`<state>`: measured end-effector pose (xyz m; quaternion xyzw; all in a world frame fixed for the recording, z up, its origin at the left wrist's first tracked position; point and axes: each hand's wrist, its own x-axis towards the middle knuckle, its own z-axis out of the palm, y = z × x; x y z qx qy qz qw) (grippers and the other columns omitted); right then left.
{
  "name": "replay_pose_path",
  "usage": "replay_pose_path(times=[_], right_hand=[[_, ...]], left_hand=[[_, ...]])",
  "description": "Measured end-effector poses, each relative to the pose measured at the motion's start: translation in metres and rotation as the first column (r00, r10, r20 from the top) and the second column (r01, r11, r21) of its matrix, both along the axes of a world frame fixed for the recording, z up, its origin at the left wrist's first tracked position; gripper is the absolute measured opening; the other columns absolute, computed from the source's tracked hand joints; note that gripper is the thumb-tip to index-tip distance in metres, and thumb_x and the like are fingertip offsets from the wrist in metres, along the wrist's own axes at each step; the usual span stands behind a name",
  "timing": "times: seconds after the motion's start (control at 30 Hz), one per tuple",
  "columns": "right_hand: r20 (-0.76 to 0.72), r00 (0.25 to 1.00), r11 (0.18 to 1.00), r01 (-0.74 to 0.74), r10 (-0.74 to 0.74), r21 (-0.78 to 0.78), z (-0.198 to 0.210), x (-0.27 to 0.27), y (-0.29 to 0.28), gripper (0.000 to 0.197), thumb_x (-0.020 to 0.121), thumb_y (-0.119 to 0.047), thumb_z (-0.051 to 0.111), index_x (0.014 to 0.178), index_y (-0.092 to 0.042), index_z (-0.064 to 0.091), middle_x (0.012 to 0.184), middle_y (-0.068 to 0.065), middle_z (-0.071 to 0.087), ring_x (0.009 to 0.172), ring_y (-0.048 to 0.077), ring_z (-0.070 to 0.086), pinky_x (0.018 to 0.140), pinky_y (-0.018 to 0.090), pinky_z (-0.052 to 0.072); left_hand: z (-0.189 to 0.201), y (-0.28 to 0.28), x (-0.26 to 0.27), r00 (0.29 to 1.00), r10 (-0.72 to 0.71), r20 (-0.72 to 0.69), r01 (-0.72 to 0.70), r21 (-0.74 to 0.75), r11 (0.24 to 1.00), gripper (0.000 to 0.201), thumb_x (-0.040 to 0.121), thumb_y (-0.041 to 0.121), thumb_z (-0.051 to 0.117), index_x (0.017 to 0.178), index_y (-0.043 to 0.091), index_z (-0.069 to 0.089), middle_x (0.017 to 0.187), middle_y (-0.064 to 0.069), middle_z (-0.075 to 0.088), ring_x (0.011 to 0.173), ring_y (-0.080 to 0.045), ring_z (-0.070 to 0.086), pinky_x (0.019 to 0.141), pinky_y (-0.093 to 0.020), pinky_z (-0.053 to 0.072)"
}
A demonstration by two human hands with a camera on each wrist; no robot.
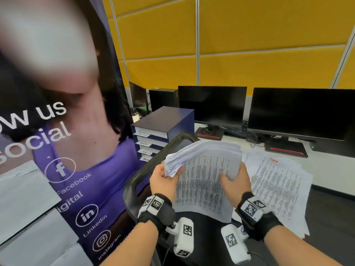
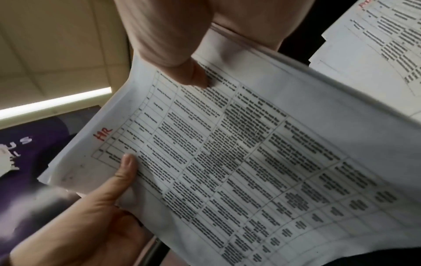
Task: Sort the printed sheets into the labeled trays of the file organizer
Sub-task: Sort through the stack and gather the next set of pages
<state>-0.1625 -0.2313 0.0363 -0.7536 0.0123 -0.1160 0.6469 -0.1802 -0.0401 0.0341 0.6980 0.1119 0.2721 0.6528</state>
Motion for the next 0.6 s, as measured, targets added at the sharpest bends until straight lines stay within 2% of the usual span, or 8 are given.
replay_pose_path(times=[0.07, 0.17, 0.27, 0.43, 0.53, 0.6], right_hand=[[-0.013, 1.000, 0.999, -0.027, 0.027, -0.018, -0.001, 0.000, -0.001, 0.044, 0.085, 0.004, 0.055, 0.121, -0.016, 0.041, 0.093, -0.009, 0.056, 0.081, 0.000, 0.056, 0.059, 0.012, 0.044], [-0.024, 0.998, 0.998, -0.058, 0.057, -0.038, -0.001, 0.002, -0.004, 0.048, 0.084, 0.007, 0.054, 0.126, -0.013, 0.042, 0.101, -0.002, 0.059, 0.082, 0.001, 0.056, 0.059, 0.012, 0.044], [-0.022, 0.996, 0.995, -0.089, 0.088, -0.054, 0.001, 0.004, -0.003, 0.050, 0.084, 0.008, 0.051, 0.128, -0.014, 0.042, 0.106, 0.001, 0.060, 0.083, 0.003, 0.058, 0.059, 0.011, 0.045], [-0.033, 0.987, 0.986, -0.158, 0.157, -0.056, 0.001, 0.000, -0.004, 0.051, 0.085, 0.012, 0.047, 0.124, -0.020, 0.038, 0.095, -0.010, 0.057, 0.077, 0.002, 0.058, 0.051, 0.012, 0.048], [-0.058, 0.986, 0.984, -0.161, 0.157, -0.080, -0.004, 0.002, -0.007, 0.052, 0.087, 0.010, 0.045, 0.129, -0.018, 0.033, 0.101, -0.004, 0.057, 0.082, 0.001, 0.055, 0.061, 0.012, 0.044], [-0.068, 0.986, 0.980, -0.159, 0.152, -0.115, -0.005, 0.002, -0.007, 0.049, 0.089, 0.009, 0.043, 0.129, -0.017, 0.033, 0.104, 0.000, 0.057, 0.082, 0.004, 0.056, 0.060, 0.014, 0.045]], left_hand=[[-0.001, 0.000, 0.001, 1.000, -0.013, -0.025, 0.013, 0.018, 1.000, 0.021, 0.075, 0.026, 0.079, 0.088, 0.029, 0.063, 0.084, 0.014, 0.069, 0.079, -0.001, 0.064, 0.067, -0.013, 0.045], [-0.001, -0.003, 0.004, 0.994, -0.097, -0.054, 0.102, 0.092, 0.991, 0.021, 0.085, 0.031, 0.068, 0.105, 0.028, 0.061, 0.095, 0.018, 0.065, 0.089, 0.005, 0.059, 0.074, -0.015, 0.043], [0.002, -0.005, 0.005, 0.981, -0.170, -0.095, 0.178, 0.089, 0.980, 0.016, 0.094, 0.030, 0.054, 0.110, 0.026, 0.053, 0.098, 0.012, 0.060, 0.086, 0.004, 0.055, 0.072, -0.017, 0.041], [0.000, 0.000, 0.003, 0.990, -0.119, -0.081, 0.118, -0.019, 0.993, 0.021, 0.094, 0.030, 0.054, 0.113, 0.022, 0.050, 0.102, 0.007, 0.062, 0.088, -0.001, 0.058, 0.069, -0.019, 0.043], [-0.008, 0.001, 0.002, 0.980, -0.145, -0.135, 0.149, 0.019, 0.989, 0.018, 0.096, 0.030, 0.050, 0.113, 0.026, 0.050, 0.103, 0.008, 0.063, 0.094, -0.006, 0.060, 0.076, -0.025, 0.045], [-0.009, 0.000, 0.001, 0.980, -0.136, -0.144, 0.149, 0.084, 0.985, 0.014, 0.098, 0.030, 0.046, 0.112, 0.029, 0.049, 0.100, 0.010, 0.062, 0.093, -0.006, 0.059, 0.078, -0.027, 0.046]])
